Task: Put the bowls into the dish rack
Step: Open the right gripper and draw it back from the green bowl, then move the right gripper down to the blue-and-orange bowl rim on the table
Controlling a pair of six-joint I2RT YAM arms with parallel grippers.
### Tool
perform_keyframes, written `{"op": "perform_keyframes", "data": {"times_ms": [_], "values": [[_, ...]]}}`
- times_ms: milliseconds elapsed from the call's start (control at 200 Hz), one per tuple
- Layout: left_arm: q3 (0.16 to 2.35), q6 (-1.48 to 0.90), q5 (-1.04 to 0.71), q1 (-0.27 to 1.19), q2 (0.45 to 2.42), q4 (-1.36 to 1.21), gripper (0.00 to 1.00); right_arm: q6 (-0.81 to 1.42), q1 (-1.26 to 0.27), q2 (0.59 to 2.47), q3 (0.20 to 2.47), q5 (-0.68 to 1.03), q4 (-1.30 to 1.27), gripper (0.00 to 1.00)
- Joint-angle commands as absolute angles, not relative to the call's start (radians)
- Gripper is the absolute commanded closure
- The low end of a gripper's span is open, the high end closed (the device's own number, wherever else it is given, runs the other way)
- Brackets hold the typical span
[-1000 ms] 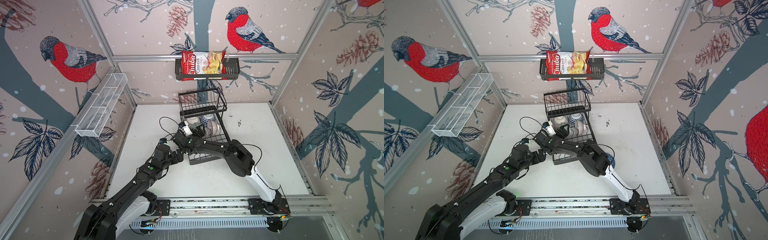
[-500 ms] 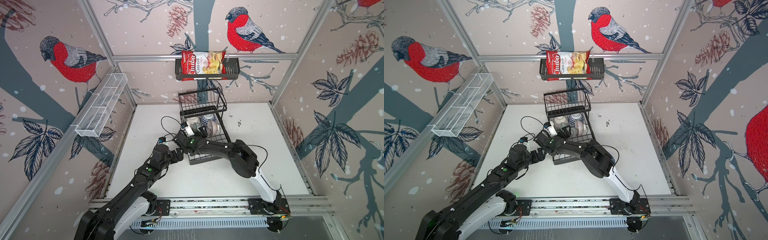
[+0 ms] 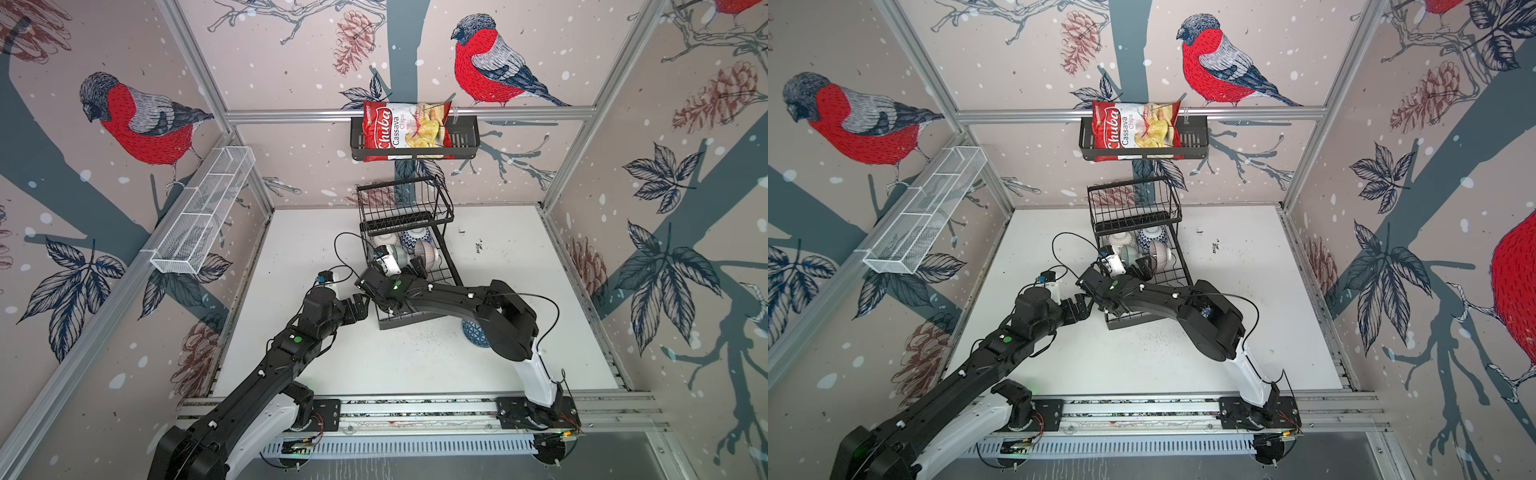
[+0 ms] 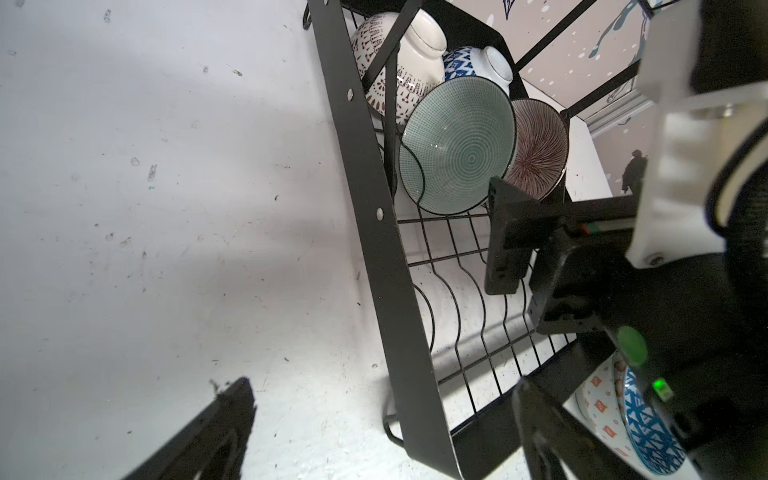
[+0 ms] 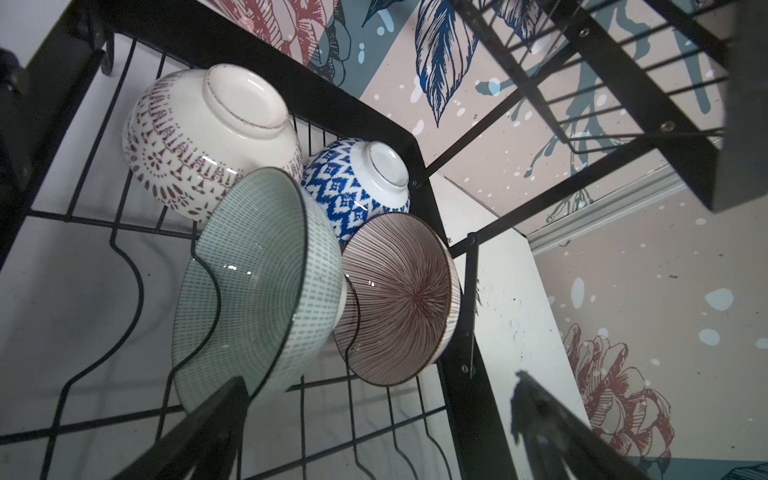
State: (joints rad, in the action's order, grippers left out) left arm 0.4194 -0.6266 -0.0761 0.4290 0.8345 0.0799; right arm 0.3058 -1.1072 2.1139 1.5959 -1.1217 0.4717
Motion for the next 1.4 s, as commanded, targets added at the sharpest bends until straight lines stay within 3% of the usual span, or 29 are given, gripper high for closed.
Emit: {"op": "perform_keyframes", "data": {"times_ms": [0, 905, 1391], "values": [[0.432, -0.608, -0.093, 0.429, 0.832, 0.052, 0.04, 0.361, -1.108, 2.072, 1.567, -1.101, 0.469, 0.01], [0.484, -0.601, -0.195, 0.438, 0.89, 0.037, 0.04, 0.502, -1.004, 1.708, 1.331, -0.82, 0.458, 0.02], [0.599, -0.604, -0.149, 0.608, 1.025, 0.031, 0.04, 0.581, -0.867, 1.511, 1.164, -0.719, 0.508, 0.04]]}}
